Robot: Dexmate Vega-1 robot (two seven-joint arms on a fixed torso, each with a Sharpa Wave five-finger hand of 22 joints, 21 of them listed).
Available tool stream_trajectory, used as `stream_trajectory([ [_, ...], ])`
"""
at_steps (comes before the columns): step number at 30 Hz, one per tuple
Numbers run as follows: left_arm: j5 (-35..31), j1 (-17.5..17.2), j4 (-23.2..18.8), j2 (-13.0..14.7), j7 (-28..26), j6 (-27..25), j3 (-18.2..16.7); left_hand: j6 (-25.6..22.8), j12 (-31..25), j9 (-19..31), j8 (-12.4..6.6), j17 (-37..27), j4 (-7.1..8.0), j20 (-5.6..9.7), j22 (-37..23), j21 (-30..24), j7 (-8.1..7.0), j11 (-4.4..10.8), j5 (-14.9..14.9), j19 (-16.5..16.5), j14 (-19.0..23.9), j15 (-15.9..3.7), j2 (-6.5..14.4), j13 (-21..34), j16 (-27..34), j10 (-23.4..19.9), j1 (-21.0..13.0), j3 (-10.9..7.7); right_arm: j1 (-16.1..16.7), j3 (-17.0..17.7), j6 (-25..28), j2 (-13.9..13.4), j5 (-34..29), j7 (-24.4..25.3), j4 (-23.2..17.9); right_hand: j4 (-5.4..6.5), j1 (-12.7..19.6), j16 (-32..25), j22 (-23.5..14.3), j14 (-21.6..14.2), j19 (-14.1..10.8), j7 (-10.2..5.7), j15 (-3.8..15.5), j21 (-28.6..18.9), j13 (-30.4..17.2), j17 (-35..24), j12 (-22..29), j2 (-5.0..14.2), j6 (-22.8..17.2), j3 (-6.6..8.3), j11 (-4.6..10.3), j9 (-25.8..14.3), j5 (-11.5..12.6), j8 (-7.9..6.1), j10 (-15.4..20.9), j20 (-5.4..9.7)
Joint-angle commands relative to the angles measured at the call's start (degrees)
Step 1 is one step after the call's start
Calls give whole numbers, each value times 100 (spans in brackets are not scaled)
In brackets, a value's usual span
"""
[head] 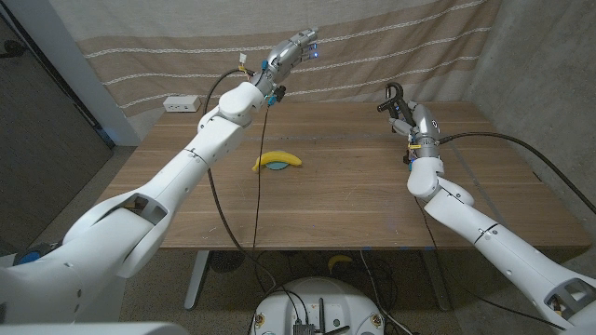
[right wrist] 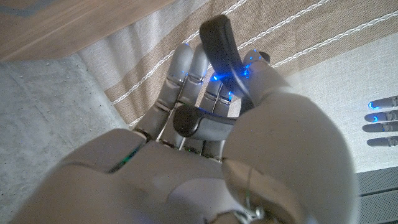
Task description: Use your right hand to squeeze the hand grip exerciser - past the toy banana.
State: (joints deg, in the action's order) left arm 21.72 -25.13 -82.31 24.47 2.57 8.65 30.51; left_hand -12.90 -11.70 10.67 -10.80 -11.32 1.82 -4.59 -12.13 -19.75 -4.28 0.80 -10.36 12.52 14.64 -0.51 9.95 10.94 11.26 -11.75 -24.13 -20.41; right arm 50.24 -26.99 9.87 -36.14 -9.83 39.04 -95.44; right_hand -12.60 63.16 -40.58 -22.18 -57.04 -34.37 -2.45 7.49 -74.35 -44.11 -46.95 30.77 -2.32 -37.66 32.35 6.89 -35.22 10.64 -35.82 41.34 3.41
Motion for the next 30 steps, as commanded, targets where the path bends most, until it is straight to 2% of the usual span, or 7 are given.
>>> stream_trajectory([
  [1,15,-245,-428,224,-195,-199,-101,-20,-20,-4,2,-13,42,-11,-15,-16,52,-34,19,11,-20,4,23,13,25,-10,71,-34,134,138,-776,-95,212,-181,134,1045,1430,-833,96,134,432,-67,546,-48,-951,-1597,272,1439,550,972,57,-746,84,-275,-237,795],
  [4,10,-257,-468,239,-204,-208,-101,-22,-17,-4,1,-12,47,-12,-15,-16,54,-41,18,9,-26,9,23,13,22,-4,85,-40,153,153,-861,-90,193,-177,160,1070,1461,-1124,133,270,492,-79,539,-59,-1219,-2132,339,1450,667,1042,61,-957,123,-366,-318,791],
  [8,-7,-265,-493,245,-225,-211,-98,-21,-17,-5,2,-10,53,-11,-15,-16,55,-44,18,7,-30,8,23,13,20,-5,102,-47,175,198,-1199,-119,277,-265,271,1115,1490,-1414,162,384,549,-86,532,-70,-1486,-2442,404,1455,736,1108,105,-1161,158,-466,-444,785],
  [11,-2,-268,-507,249,-227,-227,-98,-25,-12,-6,0,-9,56,-13,-15,-16,60,-50,18,4,-28,7,23,13,20,5,113,-53,167,220,-1476,-107,285,-262,410,1079,1554,-2016,206,636,580,-91,524,-79,-1926,-2483,568,1456,805,1187,93,-1551,258,-678,-537,775],
  [15,-16,-278,-529,259,-250,-237,-100,-23,-12,-7,1,-6,61,-12,-14,-15,62,-42,17,2,-33,13,21,13,18,4,132,-63,138,228,-1735,-118,257,-305,557,1066,1557,-2237,207,740,623,-59,521,-101,-2085,-2484,630,1442,831,1197,81,-1707,306,-763,-573,758],
  [21,-19,-308,-577,285,-286,-256,-121,-27,-12,-8,0,-3,66,-16,-13,-15,69,-45,16,-1,-37,2,20,13,15,3,153,-77,97,259,-2240,-143,351,-490,795,1022,1543,-2831,213,961,712,-21,515,-163,-2451,-2490,845,1417,832,1214,8,-2131,469,-1025,-545,737],
  [30,21,-442,-727,397,-356,-302,-213,-34,-14,-9,-3,2,70,-18,-12,-16,77,-45,15,-2,-31,6,18,12,15,-3,183,-101,230,387,-2210,-246,523,-814,579,800,1490,-3556,341,1077,567,102,500,-141,-2603,-2525,1105,1351,819,1273,-114,-2533,756,-1273,-358,612],
])
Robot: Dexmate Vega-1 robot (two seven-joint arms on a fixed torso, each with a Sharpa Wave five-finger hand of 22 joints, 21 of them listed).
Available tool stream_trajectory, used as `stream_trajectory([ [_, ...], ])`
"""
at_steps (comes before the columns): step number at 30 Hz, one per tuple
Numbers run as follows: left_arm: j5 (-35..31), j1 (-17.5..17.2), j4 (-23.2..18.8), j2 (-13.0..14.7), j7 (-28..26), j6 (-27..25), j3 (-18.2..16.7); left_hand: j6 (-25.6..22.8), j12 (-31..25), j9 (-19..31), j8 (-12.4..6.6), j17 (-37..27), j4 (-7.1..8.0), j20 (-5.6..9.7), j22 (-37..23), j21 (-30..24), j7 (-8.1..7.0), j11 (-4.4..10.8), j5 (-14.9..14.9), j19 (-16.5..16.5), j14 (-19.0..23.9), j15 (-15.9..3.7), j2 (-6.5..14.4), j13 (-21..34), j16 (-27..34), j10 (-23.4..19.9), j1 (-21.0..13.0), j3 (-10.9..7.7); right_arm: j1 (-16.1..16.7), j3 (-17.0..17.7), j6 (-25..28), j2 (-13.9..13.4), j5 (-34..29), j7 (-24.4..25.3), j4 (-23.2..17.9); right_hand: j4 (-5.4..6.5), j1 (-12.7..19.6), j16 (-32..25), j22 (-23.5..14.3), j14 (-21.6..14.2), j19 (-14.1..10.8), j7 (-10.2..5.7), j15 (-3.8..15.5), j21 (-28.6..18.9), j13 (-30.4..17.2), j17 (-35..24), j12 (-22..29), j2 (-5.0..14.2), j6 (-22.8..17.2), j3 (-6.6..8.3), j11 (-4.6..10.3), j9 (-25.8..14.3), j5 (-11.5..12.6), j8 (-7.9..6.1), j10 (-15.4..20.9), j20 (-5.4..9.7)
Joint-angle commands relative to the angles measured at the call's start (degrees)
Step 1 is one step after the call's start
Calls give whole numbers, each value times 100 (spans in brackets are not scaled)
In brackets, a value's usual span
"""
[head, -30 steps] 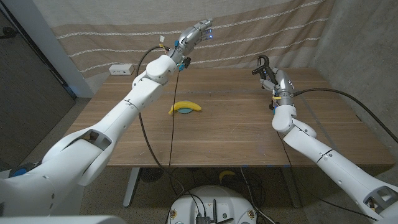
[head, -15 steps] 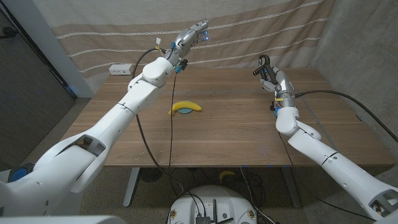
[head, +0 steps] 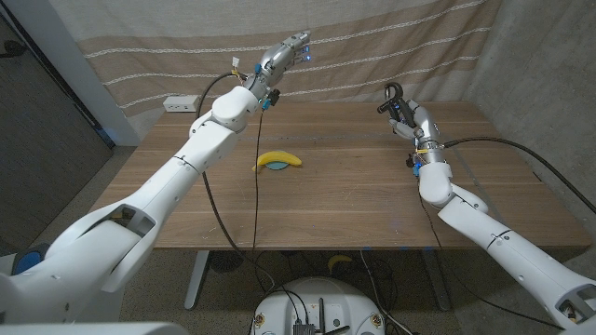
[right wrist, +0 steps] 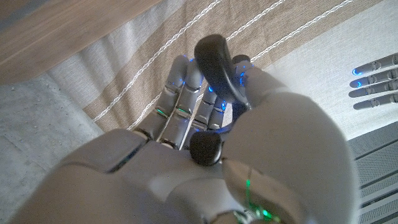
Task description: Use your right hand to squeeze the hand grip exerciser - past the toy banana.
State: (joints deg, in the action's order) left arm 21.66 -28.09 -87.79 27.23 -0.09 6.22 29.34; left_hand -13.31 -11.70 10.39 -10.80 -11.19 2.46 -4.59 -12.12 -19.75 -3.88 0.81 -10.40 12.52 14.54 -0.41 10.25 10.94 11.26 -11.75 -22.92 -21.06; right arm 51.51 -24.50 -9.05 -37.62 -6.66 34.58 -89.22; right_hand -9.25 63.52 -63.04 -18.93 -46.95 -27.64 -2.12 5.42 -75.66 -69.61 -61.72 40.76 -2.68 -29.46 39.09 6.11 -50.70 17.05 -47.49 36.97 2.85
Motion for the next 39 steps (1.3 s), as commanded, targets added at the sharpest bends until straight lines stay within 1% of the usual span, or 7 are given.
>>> stream_trajectory([
  [1,29,-180,-217,140,-126,-73,-117,6,-11,18,-2,-10,7,-15,-13,-16,40,-46,18,-3,-21,-5,-12,12,15,3,67,-41,133,166,-269,-125,275,-450,-102,467,1438,-1376,16,88,-102,54,706,-19,-62,-1045,124,1395,6,596,-38,-1021,141,-125,74,677],
  [3,55,-242,-287,198,-149,-106,-161,6,-11,18,-2,-9,7,-18,-12,-16,40,-49,17,-4,-25,0,-13,12,13,2,75,-47,165,204,-283,-126,331,-484,-120,444,1418,-1514,18,134,-94,82,706,-44,-72,-1035,168,1403,18,606,-31,-1055,206,-138,62,669],
  [9,156,-457,-480,369,-231,-184,-311,17,-5,17,3,-4,5,-12,-11,-12,30,-25,19,-17,-35,4,-32,12,6,18,101,-59,302,363,-146,-144,630,-653,-298,444,1385,-1677,12,188,-50,75,704,-83,-79,-1022,217,1429,29,617,-20,-1072,287,-141,21,676],
  [17,462,-749,-572,516,-206,-212,-501,34,2,15,9,0,2,-13,-9,-9,22,-34,22,-25,-37,7,-56,12,4,37,130,-66,415,523,-74,-128,983,-826,-493,428,1363,-1842,10,264,0,75,700,-136,-86,-1013,289,1434,34,656,-21,-1121,385,-165,-24,664],
  [29,973,-1235,-541,638,-56,95,-783,78,23,13,23,5,-1,-17,-7,-10,-26,-54,26,-27,-103,18,-86,13,-20,100,197,-84,498,636,-178,-48,1342,-1007,-597,445,1290,-2181,28,374,67,69,696,-202,-113,-1016,484,1426,49,712,-100,-1216,542,-214,-24,645],
  [34,1124,-1389,-509,680,6,180,-848,86,26,12,24,6,1,-18,-6,-8,-22,-56,25,-32,-119,16,-84,13,-24,110,211,-91,527,662,-207,-17,1444,-1064,-658,445,1259,-2299,39,412,82,70,693,-236,-119,-1012,566,1421,54,735,-93,-1296,604,-260,-40,637],
  [39,1257,-1488,-399,690,101,313,-904,96,34,12,26,6,3,-15,-6,-8,-22,-44,24,-35,-128,10,-77,13,-25,138,229,-103,527,682,-228,40,1567,-1114,-674,461,1232,-2377,37,429,112,69,692,-270,-121,-1009,622,1429,55,737,-79,-1302,640,-263,-59,635],
])
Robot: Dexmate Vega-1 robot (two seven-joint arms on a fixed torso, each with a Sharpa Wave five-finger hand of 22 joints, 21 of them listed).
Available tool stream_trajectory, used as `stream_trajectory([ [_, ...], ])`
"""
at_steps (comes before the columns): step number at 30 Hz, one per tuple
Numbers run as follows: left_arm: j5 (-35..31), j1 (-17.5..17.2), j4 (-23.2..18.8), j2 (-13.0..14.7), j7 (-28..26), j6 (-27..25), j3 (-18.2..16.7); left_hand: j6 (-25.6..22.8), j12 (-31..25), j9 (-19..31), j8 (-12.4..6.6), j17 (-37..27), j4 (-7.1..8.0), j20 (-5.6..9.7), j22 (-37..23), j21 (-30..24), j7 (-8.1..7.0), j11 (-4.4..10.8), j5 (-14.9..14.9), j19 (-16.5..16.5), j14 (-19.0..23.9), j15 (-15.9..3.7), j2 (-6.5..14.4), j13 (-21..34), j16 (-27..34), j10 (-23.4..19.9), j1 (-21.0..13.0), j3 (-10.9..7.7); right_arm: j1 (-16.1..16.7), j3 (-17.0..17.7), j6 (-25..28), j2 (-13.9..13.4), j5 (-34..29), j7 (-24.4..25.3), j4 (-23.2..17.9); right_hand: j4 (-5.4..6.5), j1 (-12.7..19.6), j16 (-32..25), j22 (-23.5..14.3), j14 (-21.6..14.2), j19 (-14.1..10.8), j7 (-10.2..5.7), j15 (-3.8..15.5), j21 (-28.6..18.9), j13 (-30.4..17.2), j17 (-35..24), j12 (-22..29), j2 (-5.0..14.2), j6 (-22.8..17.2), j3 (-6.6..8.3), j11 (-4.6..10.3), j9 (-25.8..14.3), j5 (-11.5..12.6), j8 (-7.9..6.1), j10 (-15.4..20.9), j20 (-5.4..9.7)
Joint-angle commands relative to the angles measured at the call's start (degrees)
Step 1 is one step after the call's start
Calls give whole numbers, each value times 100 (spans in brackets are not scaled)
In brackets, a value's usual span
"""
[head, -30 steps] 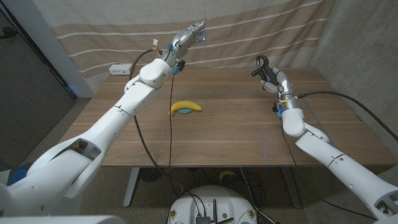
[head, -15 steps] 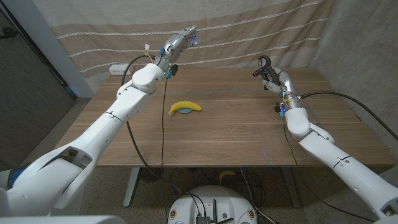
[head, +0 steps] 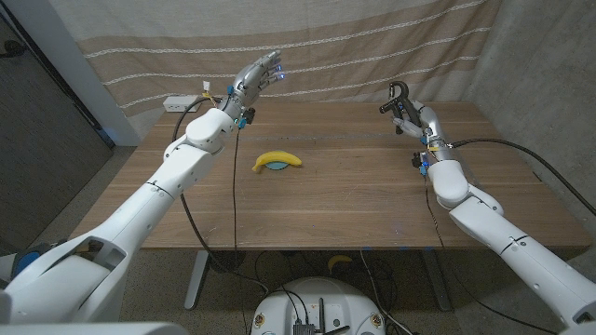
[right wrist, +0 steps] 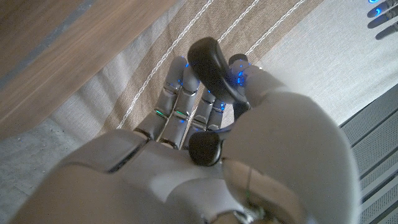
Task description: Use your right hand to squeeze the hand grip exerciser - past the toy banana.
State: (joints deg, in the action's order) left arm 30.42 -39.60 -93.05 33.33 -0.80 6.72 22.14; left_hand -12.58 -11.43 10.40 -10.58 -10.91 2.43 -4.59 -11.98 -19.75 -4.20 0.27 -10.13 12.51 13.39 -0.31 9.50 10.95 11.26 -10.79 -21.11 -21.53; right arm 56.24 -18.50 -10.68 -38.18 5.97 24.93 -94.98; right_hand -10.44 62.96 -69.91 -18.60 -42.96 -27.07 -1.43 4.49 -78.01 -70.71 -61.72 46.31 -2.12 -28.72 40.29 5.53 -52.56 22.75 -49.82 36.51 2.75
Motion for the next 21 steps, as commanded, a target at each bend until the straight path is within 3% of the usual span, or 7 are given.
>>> stream_trajectory([
  [1,399,-350,156,89,202,289,-191,24,7,10,4,-21,5,-20,-20,-7,10,9,-3,-36,-21,1,-1,12,-28,44,52,-58,54,85,-37,94,316,-158,-121,580,1286,-1696,7,31,55,1,785,-33,-11,-1009,72,1373,-19,621,-30,-1115,73,-30,-18,649],
  [21,820,-505,728,135,721,591,-291,75,22,8,11,-16,0,-19,-17,0,12,-1,-6,-58,-82,19,4,12,-40,116,115,-109,105,188,542,77,1049,-460,-512,607,1201,-1902,47,98,179,-29,778,-124,-18,-999,307,1375,-11,686,-16,-1207,217,-88,-103,608],
])
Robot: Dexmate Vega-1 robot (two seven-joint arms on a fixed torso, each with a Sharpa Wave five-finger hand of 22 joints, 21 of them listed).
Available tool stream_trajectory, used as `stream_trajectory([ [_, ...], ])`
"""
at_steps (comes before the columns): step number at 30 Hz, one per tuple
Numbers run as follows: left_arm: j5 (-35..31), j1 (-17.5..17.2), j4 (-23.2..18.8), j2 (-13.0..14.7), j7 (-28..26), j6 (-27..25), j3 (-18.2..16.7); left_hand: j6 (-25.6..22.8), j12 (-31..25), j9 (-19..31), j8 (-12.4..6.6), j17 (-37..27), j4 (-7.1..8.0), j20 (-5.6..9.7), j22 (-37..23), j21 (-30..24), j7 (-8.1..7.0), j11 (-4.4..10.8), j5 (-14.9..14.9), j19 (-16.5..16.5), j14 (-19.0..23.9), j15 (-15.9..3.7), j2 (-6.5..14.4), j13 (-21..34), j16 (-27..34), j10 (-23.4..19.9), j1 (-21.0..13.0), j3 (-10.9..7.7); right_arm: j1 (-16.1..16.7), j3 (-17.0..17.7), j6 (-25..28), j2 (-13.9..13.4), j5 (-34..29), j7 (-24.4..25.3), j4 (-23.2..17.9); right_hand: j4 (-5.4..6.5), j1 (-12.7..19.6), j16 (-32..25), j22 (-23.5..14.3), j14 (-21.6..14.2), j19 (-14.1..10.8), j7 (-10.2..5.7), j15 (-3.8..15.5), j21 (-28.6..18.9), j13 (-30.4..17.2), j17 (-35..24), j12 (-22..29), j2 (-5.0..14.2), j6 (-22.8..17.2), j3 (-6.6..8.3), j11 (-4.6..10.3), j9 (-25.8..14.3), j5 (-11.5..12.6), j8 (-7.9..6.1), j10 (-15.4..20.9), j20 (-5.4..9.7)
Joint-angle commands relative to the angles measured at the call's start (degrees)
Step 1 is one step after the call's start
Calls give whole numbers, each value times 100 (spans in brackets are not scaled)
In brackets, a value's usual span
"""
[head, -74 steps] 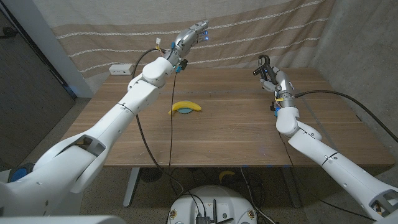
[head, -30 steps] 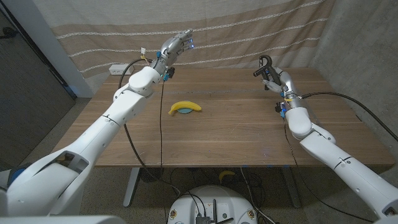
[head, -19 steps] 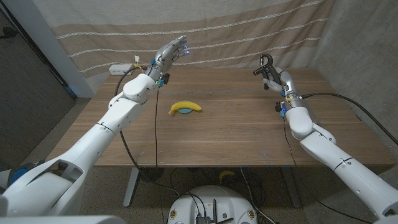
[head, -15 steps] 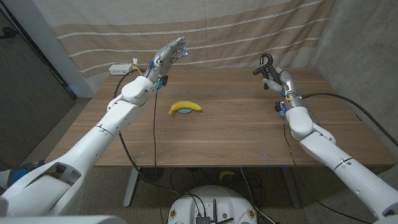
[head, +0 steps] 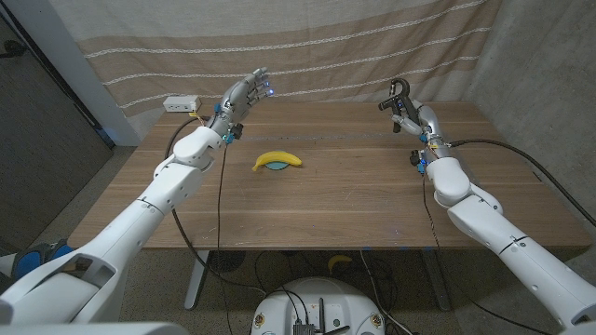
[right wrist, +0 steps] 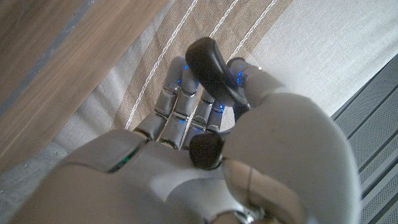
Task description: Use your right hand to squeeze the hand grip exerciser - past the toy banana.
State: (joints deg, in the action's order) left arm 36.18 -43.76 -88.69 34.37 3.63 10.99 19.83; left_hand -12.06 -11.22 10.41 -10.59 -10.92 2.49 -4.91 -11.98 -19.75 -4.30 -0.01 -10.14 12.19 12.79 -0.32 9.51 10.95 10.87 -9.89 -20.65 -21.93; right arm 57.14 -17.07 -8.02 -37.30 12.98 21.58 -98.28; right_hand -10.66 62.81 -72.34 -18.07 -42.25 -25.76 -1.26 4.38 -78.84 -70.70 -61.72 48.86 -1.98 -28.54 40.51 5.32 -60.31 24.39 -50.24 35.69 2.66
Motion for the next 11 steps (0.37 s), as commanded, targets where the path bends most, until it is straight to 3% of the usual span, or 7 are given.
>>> stream_trajectory([
  [1,235,-85,303,44,292,171,-59,24,1,8,11,-15,-6,15,-17,0,20,20,-6,-28,-22,18,3,12,-1,29,72,-70,11,48,222,14,362,-115,-155,632,1215,-1664,-8,28,51,-46,789,-48,-19,-999,58,1366,-25,662,8,-430,55,-43,-23,616],
  [11,240,-169,236,71,162,167,-102,36,4,7,10,-14,-9,9,-16,5,31,15,-8,-42,-37,29,6,12,0,53,99,-94,8,96,-170,124,538,-174,72,639,1189,-1704,20,42,72,-39,786,-61,-17,-993,128,1360,-21,687,6,-449,95,-56,-63,617],
])
